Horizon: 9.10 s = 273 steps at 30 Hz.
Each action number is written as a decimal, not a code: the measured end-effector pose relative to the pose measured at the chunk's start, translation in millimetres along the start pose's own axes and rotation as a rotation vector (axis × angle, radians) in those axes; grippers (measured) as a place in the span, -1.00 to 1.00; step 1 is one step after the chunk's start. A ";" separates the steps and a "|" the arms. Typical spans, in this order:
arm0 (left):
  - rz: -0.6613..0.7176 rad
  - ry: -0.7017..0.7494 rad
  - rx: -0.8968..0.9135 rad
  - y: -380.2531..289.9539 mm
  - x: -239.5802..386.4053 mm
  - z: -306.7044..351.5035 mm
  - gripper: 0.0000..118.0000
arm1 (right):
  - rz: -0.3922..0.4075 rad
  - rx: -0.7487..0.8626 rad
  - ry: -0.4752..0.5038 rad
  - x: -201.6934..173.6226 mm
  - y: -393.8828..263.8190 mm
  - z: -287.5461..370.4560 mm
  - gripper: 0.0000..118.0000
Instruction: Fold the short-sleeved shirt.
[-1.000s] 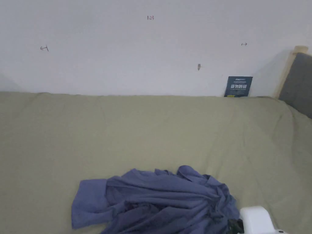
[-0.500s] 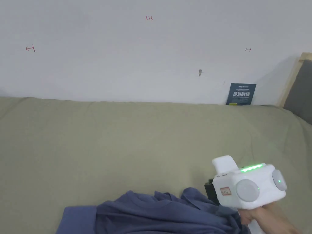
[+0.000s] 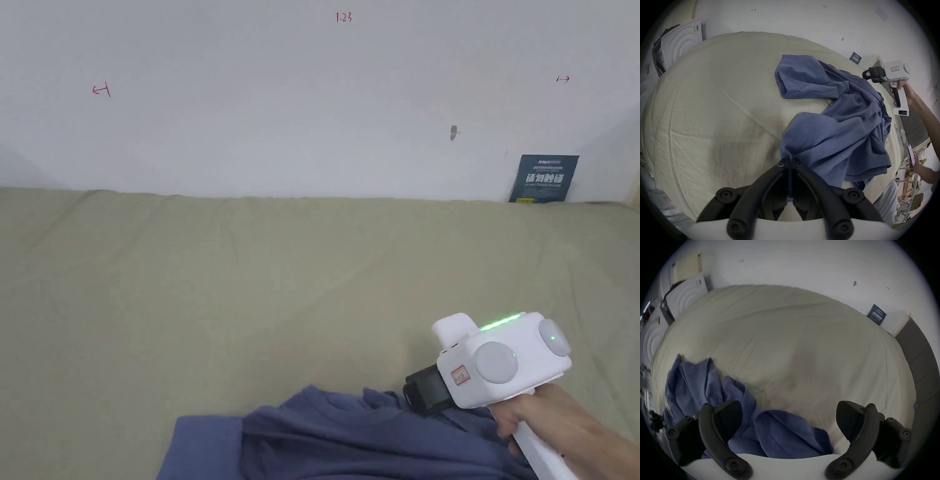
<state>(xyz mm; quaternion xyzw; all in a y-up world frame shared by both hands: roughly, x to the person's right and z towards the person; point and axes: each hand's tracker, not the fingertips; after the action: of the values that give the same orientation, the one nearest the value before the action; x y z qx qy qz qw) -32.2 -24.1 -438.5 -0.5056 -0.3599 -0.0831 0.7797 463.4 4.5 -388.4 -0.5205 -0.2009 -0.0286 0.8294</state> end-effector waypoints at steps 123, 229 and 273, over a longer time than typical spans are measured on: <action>0.083 0.316 0.134 -7.4 -28.2 70.2 -0.98 | -0.755 0.226 0.075 51.5 -355.5 185.3 -0.90; 0.072 0.174 0.095 1.7 -54.2 61.5 -0.94 | -0.179 0.217 0.038 47.8 -123.8 153.6 -0.97; -0.038 0.235 0.641 294.5 90.1 313.8 -0.94 | -0.277 0.732 -0.282 149.7 16.4 506.5 -0.97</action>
<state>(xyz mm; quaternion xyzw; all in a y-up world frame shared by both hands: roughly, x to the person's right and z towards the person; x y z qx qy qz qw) 29.0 403.1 -522.8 -0.2152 -0.2847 -0.0379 0.9334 451.2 479.3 -156.8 -0.1582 -0.3776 0.0052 0.9123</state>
